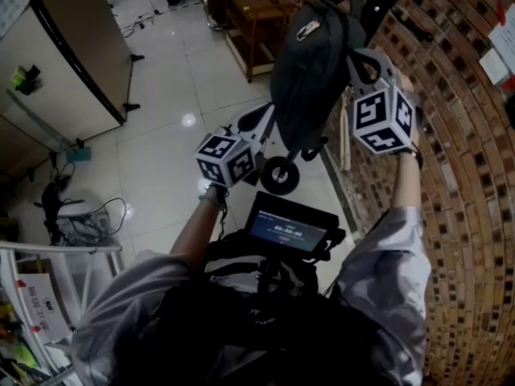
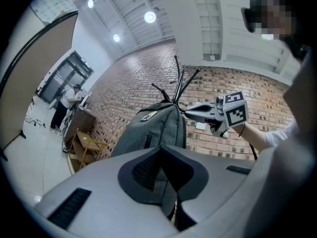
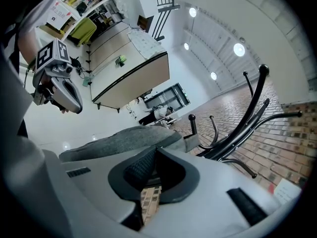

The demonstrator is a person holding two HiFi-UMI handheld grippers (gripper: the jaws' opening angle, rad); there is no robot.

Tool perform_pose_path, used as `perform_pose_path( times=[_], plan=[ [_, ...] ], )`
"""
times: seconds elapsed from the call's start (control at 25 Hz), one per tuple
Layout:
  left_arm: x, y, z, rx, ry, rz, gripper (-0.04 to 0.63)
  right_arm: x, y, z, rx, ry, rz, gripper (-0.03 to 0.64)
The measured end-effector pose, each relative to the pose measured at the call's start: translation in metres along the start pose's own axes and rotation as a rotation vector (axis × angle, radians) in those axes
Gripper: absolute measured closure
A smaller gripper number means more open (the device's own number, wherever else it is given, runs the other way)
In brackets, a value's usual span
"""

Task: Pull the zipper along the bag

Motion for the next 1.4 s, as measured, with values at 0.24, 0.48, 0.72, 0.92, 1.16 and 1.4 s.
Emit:
perform_pose_path(
  times=[0.24,0.48,0.72,0.92,1.16,1.4],
  plan=[
    [0.004,0.0,-0.003,-0.008,-0.012,0.004,0.588,-0.004,-0.004,-0.002,0.02,-0.002,0.007,0.612],
    [0.01,0.0,-0.004,-0.008,-0.012,0.016,0.588,-0.009,0.005,-0.005,0.004,0.014,0.029,0.611],
    [0.011,-0.002,-0.006,-0.004,-0.02,0.017,0.588,-0.016,0.006,-0.006,0.016,-0.006,0.044,0.609],
    [0.012,0.0,-0.009,0.0,-0.024,0.021,0.588,-0.024,0.012,-0.009,0.002,-0.012,0.047,0.609],
    [0.017,0.004,-0.01,-0.005,-0.022,0.025,0.588,-0.032,0.017,-0.012,-0.009,-0.023,0.054,0.609],
    [0.019,0.007,-0.014,-0.015,-0.024,0.021,0.588,-0.043,0.02,-0.013,-0.018,-0.039,0.057,0.606]
  ],
)
Point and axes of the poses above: the fingertips, and each gripper's own axes: z forward along the fingers, x to its right, y out of its underside, the point moved 7 cm from there along -z, backward along the fingers, and after that the axes turned 3 degrees about -z, right-handed, at the moved point
